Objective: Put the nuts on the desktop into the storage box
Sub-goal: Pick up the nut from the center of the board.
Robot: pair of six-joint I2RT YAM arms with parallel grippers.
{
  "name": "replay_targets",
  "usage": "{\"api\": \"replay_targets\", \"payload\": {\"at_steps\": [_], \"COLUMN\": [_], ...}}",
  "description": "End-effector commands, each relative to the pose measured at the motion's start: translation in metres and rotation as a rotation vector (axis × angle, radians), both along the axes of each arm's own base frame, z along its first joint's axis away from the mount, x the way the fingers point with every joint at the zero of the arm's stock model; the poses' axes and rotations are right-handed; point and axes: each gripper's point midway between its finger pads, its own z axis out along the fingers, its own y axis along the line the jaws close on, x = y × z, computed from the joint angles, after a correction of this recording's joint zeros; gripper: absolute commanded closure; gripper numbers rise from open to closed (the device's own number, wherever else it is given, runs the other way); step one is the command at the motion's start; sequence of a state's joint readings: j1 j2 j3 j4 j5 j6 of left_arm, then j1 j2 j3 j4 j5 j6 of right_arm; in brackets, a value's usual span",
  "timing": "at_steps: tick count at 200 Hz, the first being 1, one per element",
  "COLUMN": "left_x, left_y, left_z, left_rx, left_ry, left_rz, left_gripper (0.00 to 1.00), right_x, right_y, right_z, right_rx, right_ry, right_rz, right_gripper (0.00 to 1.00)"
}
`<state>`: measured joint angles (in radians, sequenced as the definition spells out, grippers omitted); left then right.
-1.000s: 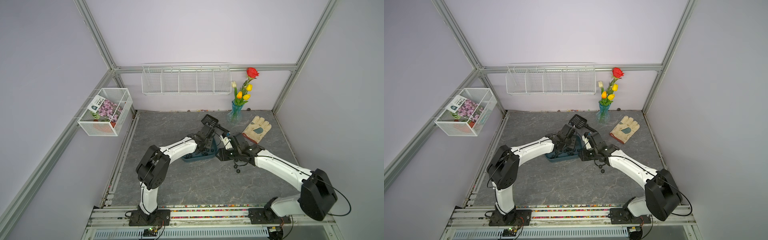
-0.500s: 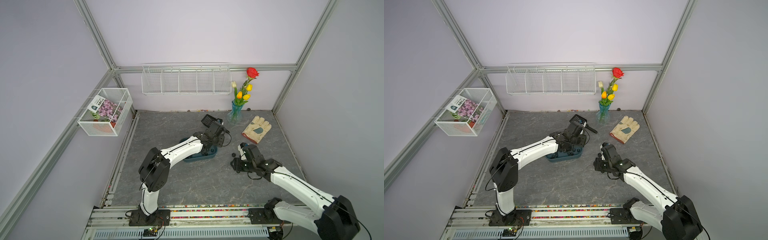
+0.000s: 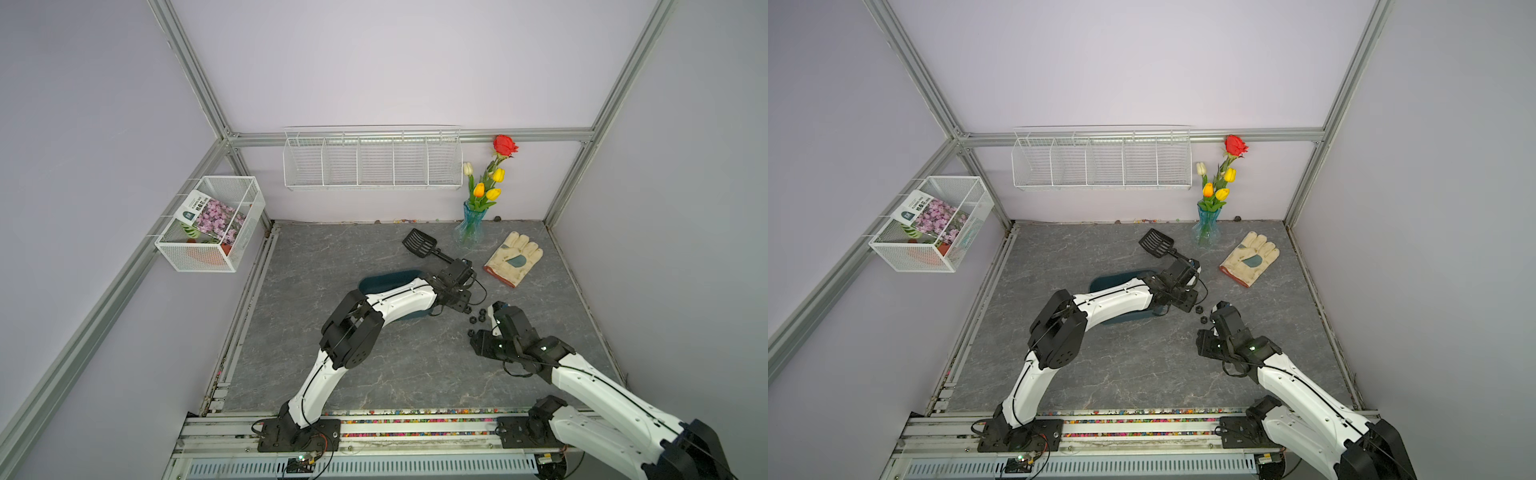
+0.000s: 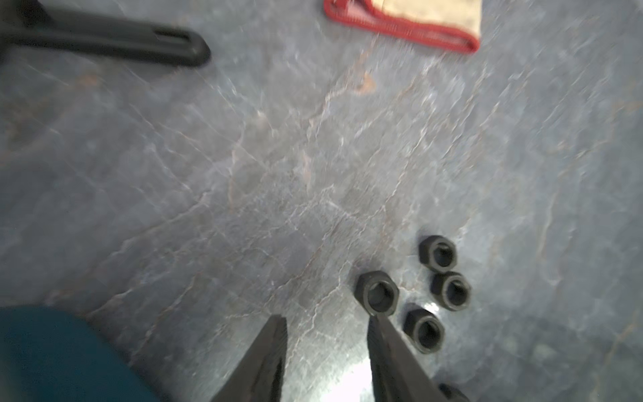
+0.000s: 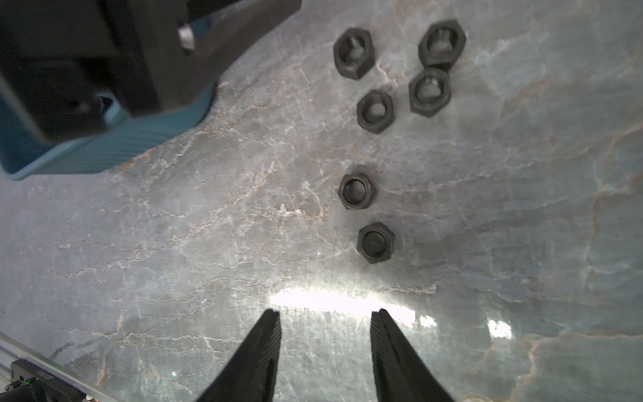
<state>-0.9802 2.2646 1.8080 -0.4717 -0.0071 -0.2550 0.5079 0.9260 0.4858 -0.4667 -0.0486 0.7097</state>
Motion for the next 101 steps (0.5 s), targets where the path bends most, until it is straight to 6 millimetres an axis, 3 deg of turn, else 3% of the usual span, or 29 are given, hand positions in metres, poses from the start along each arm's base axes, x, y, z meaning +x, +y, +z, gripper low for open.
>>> {"api": "replay_targets", "payload": {"at_steps": [1,101], "left_x": [-0.005,-0.014], "left_y": [-0.014,-0.035], "left_z": [-0.004,-0.014], "left_rx": [-0.014,-0.01], "left_ry": [0.021,0.012], "left_rz": [-0.037,-0.075], "left_gripper": [0.56,0.51], "right_x": [-0.005,-0.006], "right_y": [-0.005,-0.005], "right_z": [-0.008,-0.013], "right_rx": [0.003,0.002], "right_ry": [0.021,0.027], "right_rz": [-0.034,-0.027], "right_gripper": [0.53,0.53]}}
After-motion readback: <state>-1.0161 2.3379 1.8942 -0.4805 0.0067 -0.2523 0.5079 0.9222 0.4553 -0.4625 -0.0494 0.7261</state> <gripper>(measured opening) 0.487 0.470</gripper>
